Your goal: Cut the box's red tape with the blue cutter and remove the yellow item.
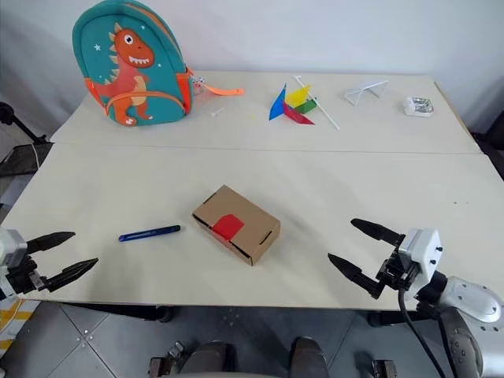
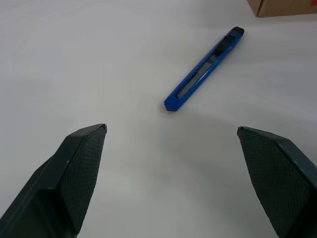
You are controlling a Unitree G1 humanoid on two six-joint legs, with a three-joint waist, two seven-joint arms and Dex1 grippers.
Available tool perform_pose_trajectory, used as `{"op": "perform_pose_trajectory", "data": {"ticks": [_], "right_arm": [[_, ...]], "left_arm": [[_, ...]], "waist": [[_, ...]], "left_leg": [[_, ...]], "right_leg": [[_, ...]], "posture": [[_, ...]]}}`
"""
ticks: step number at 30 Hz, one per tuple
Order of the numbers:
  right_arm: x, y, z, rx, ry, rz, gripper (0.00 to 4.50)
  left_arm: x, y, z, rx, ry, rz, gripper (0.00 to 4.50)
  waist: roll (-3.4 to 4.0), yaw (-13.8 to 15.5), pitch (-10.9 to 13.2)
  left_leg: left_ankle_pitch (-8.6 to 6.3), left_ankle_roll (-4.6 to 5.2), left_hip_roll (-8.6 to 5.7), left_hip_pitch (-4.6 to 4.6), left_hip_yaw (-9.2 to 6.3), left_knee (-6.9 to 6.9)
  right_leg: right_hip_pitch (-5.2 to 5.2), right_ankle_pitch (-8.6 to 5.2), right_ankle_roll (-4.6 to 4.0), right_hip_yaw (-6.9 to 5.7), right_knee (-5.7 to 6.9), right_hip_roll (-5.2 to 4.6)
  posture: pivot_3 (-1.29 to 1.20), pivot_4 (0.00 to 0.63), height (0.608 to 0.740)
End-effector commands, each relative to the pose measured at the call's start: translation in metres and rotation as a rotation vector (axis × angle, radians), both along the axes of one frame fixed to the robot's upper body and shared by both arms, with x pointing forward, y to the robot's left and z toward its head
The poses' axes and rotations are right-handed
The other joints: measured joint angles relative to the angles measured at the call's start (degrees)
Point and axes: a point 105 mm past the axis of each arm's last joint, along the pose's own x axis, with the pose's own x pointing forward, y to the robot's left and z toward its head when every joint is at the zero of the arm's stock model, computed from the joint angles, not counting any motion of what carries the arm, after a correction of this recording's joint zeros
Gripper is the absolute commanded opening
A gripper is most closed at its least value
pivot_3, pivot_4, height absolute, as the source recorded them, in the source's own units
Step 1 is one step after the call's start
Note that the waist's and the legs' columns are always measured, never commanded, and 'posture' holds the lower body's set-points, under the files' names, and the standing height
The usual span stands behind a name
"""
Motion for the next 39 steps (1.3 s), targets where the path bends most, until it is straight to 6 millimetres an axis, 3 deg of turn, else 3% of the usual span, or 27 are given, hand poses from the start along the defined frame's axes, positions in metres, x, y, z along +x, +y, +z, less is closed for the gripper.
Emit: {"op": "perform_pose_trajectory", "data": {"ticks": [1,3,7,8,11,14,21,23,29,39], "right_arm": [[-0.003,0.007,0.01,-0.003,-0.052,0.02,4.5],[-0.005,0.011,0.009,0.004,-0.045,0.029,4.5],[-0.013,0.026,0.004,0.014,-0.002,0.078,4.5],[-0.015,0.032,0.003,0.018,0.015,0.095,4.32],[-0.018,0.05,-0.008,-0.001,0.077,0.142,3.56],[-0.017,0.063,-0.015,-0.024,0.106,0.158,2.51],[0.008,0.085,-0.039,-0.106,0.137,0.114,0.05],[0.017,0.092,-0.041,-0.101,0.15,0.09,0.0],[0.029,0.104,-0.04,-0.098,0.217,0.072,0.0],[0.058,0.109,-0.017,-0.072,0.214,0.04,0.0]], "left_arm": [[0.004,-0.001,0.007,0.013,-0.055,0.0,4.49],[0.006,-0.001,0.008,-0.03,-0.049,0.021,4.49],[0.006,-0.015,0.009,-0.057,0.005,-0.096,4.49],[0.011,-0.02,0.012,-0.078,-0.002,-0.113,4.31],[0.032,-0.033,0.018,-0.08,-0.02,-0.154,3.59],[0.053,-0.05,0.024,-0.062,-0.049,-0.207,2.67],[0.118,-0.111,0.033,-0.01,-0.142,-0.273,0.47],[0.132,-0.136,0.036,-0.036,-0.15,-0.304,0.07],[0.13,-0.178,0.029,-0.001,-0.088,-0.452,0.07],[0.092,-0.195,0.028,0.03,0.051,-0.608,0.07]], "waist": [[0.0,0.0,0.0],[0.0,0.1,0.0],[0.0,0.1,0.0],[0.0,0.2,0.0],[-0.03,0.5,0.0],[-0.04,0.4,0.0],[-0.07,0.4,0.0],[-0.1,0.2,0.0],[-0.16,-0.1,0.0],[-0.2,0.1,0.0]], "left_leg": [[0.0,0.0,0.0,0.0,0.0,0.0],[0.0,0.0,0.0,0.0,0.0,0.01],[0.0,0.0,0.0,0.0,-0.01,0.02],[0.0,0.0,0.0,0.0,-0.01,0.01],[0.0,0.0,-0.01,-0.02,-0.06,0.12],[0.0,0.0,-0.01,-0.04,-0.08,0.25],[0.0,-0.01,-0.04,-0.1,-0.06,0.4],[-0.02,-0.03,-0.04,-0.11,-0.06,0.41],[-0.03,-0.05,-0.03,-0.14,-0.05,0.49],[-0.06,-0.01,-0.02,-0.21,-0.1,0.58]], "right_leg": [[0.0,0.0,0.0,0.0,0.0,0.0],[0.0,0.0,0.0,0.0,0.0,0.0],[0.0,0.0,0.0,0.0,0.02,0.0],[0.0,0.0,0.0,0.0,0.01,0.0],[0.01,0.0,0.0,-0.02,0.07,0.0],[0.02,0.0,-0.01,-0.02,0.1,0.0],[-0.03,0.03,0.04,-0.06,0.34,0.0],[-0.05,0.05,0.08,-0.08,0.37,0.0],[-0.09,0.07,0.11,-0.15,0.41,-0.01],[-0.09,0.06,0.1,-0.16,0.41,-0.01]], "posture": [[0.0,0.15,0.74],[0.0,0.15,0.74],[0.0,0.15,0.74],[0.0,0.15,0.74],[0.0,0.15,0.74],[0.0,0.15,0.74],[0.0,0.15,0.74],[0.0,0.15,0.74],[0.0,0.15,0.74],[0.0,0.15,0.74]]}}
